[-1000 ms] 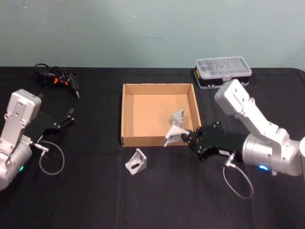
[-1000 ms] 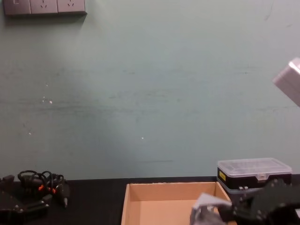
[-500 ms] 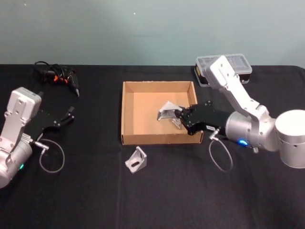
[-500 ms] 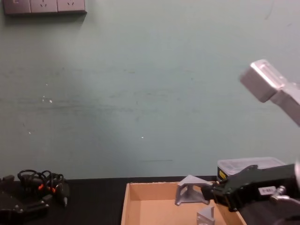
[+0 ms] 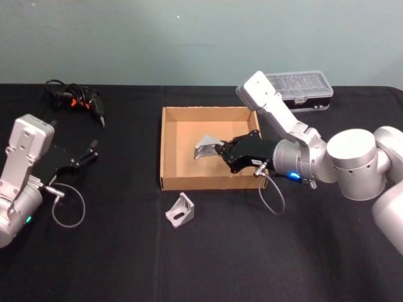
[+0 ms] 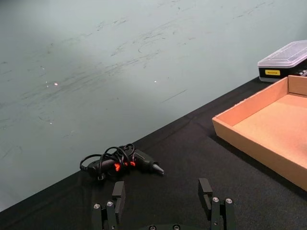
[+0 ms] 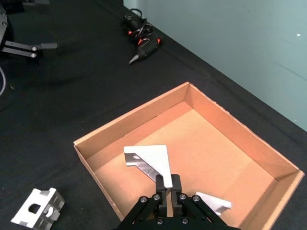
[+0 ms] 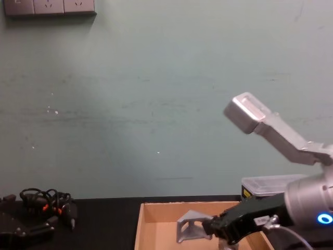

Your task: Use one hand to pick up the angle iron from the table and place it into the box.

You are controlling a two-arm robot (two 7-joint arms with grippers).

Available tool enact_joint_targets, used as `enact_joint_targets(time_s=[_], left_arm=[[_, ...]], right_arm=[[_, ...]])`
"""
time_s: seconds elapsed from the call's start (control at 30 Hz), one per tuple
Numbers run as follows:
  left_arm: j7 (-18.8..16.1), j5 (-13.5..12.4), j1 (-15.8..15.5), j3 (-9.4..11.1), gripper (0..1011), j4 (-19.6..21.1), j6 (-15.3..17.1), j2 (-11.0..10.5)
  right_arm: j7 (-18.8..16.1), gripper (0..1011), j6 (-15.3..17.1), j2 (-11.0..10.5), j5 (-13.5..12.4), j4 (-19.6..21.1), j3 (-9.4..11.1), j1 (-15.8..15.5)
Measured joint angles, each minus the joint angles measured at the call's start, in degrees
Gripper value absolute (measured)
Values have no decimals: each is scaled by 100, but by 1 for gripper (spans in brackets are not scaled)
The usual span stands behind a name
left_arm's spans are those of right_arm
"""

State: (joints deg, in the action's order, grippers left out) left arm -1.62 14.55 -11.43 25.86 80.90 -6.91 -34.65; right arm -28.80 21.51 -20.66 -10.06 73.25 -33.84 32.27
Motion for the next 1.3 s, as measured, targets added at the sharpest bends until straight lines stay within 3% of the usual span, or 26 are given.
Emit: enact_joint_targets(time_s=[0.53, 0.9, 1.0, 1.3], left_arm=[[0, 0, 0, 0, 1000, 0, 0, 0], [0, 0, 0, 0, 1000, 0, 0, 0], [0, 0, 0, 0, 1000, 0, 0, 0], [0, 0, 0, 0, 1000, 0, 0, 0]], right_arm=[[-80, 57, -107, 385, 310, -803, -109, 299], [-113, 58, -143, 463, 407, -961, -47, 324], [-123, 97, -150, 474, 425, -973, -28, 310], [-40, 390, -165, 463, 460, -839, 108, 204]])
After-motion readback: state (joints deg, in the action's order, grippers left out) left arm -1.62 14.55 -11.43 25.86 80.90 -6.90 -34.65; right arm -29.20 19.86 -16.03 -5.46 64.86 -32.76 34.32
